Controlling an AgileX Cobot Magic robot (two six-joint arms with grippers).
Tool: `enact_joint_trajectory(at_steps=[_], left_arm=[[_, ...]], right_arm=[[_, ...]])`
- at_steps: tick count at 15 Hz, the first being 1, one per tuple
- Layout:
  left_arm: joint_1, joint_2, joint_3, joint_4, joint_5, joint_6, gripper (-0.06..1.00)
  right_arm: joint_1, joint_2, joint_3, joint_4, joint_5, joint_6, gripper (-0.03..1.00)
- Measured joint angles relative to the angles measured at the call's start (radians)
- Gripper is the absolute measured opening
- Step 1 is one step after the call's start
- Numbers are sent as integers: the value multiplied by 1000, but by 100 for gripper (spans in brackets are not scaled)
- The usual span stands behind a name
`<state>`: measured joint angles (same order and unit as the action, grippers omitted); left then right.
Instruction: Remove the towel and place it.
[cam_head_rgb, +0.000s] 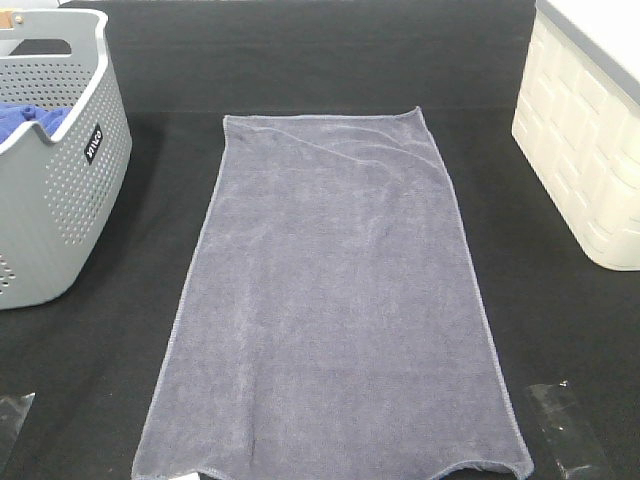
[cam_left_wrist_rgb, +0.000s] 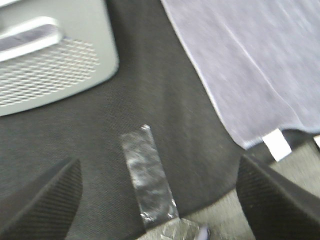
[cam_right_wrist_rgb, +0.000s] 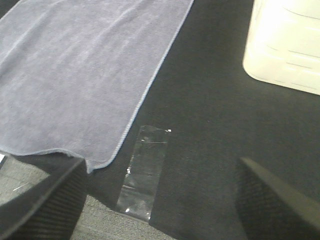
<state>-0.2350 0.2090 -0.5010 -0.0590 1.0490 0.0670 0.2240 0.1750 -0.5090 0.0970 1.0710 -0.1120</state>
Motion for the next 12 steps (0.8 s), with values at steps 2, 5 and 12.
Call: enact_joint_trajectory(at_steps=[2,5,12], left_arm=[[61,-65,0,0,0,0,80],[155,-141,0,0,0,0,80],[219,-213,0,0,0,0,80]], right_arm=[[-92,0,0,0,0,0,76],[-213,-47,1,0,-2,0,76],[-233,-179,4,0,-2,0,76]])
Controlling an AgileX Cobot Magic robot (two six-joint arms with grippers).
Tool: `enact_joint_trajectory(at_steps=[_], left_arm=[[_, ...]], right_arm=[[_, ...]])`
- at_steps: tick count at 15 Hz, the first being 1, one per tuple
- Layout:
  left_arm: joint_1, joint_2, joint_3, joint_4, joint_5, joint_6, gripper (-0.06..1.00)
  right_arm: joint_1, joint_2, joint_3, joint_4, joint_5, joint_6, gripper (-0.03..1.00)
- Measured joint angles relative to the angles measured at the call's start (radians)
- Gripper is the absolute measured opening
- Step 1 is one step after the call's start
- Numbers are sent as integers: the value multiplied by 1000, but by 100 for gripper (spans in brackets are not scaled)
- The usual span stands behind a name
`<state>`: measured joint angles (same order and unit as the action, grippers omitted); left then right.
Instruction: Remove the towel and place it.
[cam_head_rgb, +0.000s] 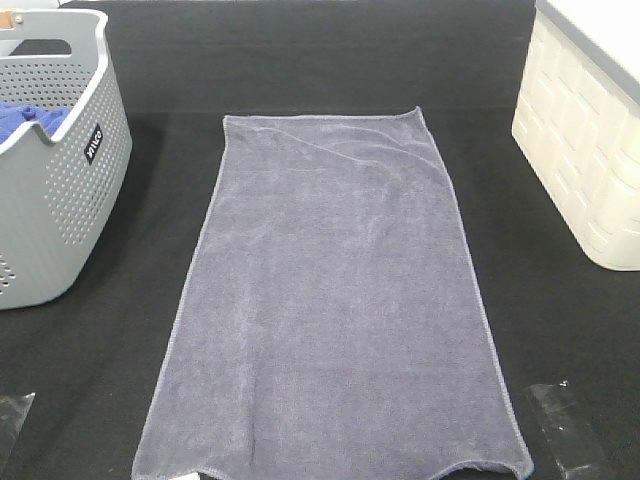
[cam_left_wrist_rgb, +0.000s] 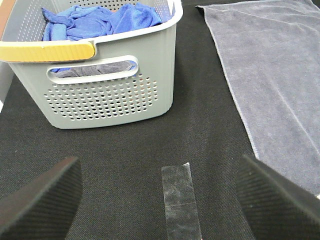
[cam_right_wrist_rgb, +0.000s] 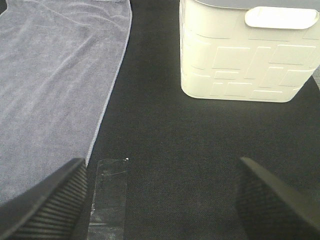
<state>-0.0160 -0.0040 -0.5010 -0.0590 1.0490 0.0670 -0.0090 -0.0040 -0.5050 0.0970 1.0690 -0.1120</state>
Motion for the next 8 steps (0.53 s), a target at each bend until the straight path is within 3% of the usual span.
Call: enact_joint_trajectory(at_steps=[8], left_arm=[[-27,-1,0,0,0,0,80]], right_arm=[[44,-3,0,0,0,0,76]])
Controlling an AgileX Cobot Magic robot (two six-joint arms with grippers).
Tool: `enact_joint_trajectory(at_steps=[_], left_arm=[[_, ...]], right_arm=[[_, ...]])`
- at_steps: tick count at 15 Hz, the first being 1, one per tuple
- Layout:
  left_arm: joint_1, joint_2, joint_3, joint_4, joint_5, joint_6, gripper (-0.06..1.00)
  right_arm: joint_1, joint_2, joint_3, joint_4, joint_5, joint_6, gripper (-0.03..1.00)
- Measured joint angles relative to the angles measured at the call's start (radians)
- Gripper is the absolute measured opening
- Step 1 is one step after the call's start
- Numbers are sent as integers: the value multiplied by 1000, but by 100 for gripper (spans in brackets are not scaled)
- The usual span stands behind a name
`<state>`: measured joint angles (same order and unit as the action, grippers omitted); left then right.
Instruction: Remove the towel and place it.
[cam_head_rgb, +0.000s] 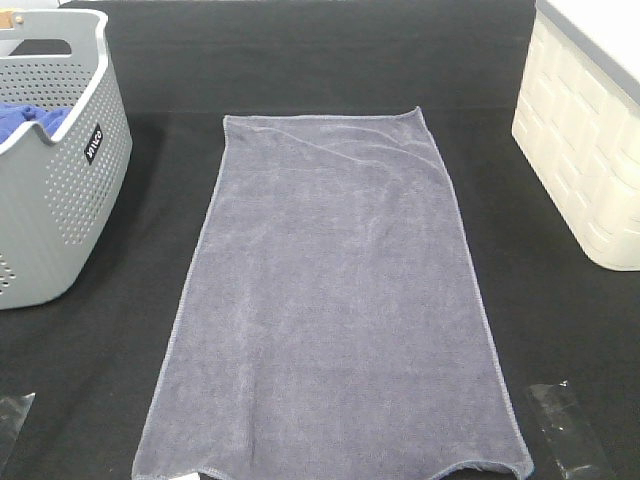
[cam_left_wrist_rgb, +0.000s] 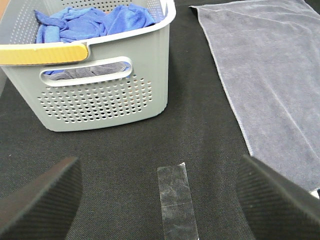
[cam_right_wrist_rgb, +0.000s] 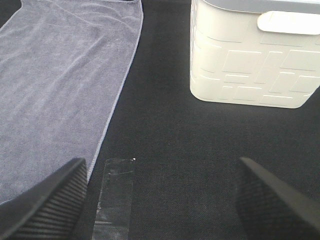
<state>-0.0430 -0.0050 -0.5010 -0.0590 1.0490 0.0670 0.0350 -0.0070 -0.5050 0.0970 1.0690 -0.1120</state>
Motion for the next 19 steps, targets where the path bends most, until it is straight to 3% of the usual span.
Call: enact_joint_trajectory(at_steps=[19], left_arm=[[-4,0,0,0,0,0,80]], right_arm=[[0,0,0,0,0,0,76]])
